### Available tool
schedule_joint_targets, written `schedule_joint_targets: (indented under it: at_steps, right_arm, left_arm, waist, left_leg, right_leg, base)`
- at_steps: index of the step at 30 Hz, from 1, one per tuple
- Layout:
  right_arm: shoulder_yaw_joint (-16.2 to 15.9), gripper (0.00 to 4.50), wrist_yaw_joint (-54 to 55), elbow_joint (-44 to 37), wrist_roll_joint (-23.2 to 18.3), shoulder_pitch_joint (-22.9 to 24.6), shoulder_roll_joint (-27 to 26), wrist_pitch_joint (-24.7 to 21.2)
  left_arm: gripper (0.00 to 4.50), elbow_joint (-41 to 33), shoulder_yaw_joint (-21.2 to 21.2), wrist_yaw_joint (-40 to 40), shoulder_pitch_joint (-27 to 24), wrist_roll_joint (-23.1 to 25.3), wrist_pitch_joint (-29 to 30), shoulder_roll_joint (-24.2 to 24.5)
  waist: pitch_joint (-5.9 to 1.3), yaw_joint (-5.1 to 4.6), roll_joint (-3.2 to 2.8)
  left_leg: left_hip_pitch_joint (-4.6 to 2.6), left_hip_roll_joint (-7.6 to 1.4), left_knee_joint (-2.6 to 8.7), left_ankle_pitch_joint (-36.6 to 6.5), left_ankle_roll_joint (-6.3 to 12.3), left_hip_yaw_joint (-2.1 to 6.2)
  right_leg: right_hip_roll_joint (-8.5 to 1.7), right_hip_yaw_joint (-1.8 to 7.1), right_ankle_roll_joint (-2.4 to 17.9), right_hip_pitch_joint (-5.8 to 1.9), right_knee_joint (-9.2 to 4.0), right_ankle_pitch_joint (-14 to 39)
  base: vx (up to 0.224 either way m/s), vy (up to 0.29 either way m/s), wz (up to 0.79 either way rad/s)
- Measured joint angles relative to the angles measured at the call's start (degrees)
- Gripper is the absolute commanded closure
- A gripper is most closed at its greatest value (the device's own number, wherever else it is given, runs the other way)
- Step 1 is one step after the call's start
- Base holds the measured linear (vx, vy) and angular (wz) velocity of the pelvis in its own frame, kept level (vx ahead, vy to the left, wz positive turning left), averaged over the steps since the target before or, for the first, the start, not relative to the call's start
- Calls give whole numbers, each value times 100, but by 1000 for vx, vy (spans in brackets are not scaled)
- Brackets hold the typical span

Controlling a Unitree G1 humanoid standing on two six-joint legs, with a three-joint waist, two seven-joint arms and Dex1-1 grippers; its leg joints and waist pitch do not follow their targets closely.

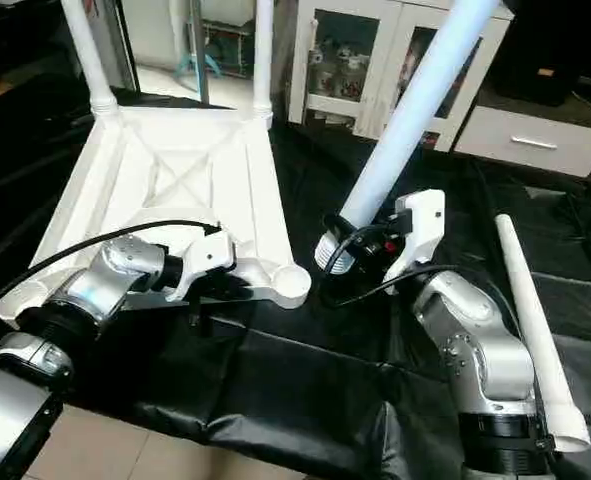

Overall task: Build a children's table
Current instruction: Insert table leg to table base

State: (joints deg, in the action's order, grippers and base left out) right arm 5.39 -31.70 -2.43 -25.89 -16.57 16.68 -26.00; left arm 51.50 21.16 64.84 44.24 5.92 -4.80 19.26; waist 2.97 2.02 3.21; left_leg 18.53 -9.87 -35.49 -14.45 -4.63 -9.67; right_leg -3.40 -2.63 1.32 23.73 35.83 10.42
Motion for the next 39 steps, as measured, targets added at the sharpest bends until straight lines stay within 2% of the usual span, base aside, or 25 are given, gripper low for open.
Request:
schedule_joint_targets:
  at_steps: [8, 14, 17, 18, 21, 26, 34, 39]
  right_arm:
    - [-223, 264, -126, 42, 81, -38, -21, 22]
    - [-278, 264, -124, 36, 53, 5, -185, -10]
    - [-552, 264, -358, 25, -30, 84, -174, -170]
    - [-758, 264, -535, 36, -25, 142, -114, -222]
    - [-1009, 264, -716, 136, 139, 160, -68, -164]
    - [-1031, 264, -696, 403, 377, 93, -32, 73]
    - [-1063, 264, -807, 248, 268, 141, -11, -38]
    - [-1070, 264, -898, 26, 260, 249, 161, -79]
  left_arm:
    - [449, -1014, -92, -15, -468, 1, 453, -10]
    - [449, -2009, -93, 57, -854, -2, 990, 57]
    - [449, -2185, -93, 67, -949, 1, 1049, 65]
    - [449, -2239, -92, 68, -994, 4, 1036, 71]
    - [449, -2339, -83, 59, -1093, 53, 985, 91]
    - [449, -2856, -78, 86, -1396, 54, 1086, 199]
    - [449, -3629, -106, 108, -1800, 29, 1447, 368]
    - [449, -3593, -100, 84, -1792, 51, 1370, 348]
  waist:
    - [-23, -2, -39]
    - [-24, 10, -21]
    - [-27, 24, -13]
    - [-27, 26, -7]
    - [-31, 27, 6]
    - [-60, 19, 45]
    - [-54, -23, 55]
    - [-54, -1, 60]
  left_leg:
    - [6, 1, 41, -2, 2, -15]
    - [9, 2, 99, 2, 57, -39]
    - [8, 2, 103, -6, 71, -39]
    - [8, 2, 102, -10, 78, -39]
    - [8, 2, 101, -10, 78, -39]
    - [1, 2, 101, -10, 76, -40]
    - [7, 0, 102, -8, 72, -40]
    - [3, 1, 101, -8, 73, -40]
  right_leg:
    - [-1, 2, 5, 2, -39, -1]
    - [-1, 2, 26, 16, -73, 26]
    - [-1, 0, 32, 16, -69, 45]
    - [-1, 0, 32, 16, -68, 50]
    - [-2, 1, 31, 15, -68, 50]
    - [-2, 2, 30, 12, -64, 51]
    - [0, 1, 31, 23, -57, 51]
    - [0, 3, 31, 16, -59, 51]
  base:
    - [0, 0, 0]
    - [0, 0, 0]
    - [0, 0, 0]
    - [0, 0, 0]
    - [0, 0, 0]
    - [0, 0, 0]
    - [0, 0, 0]
    - [0, 0, 0]
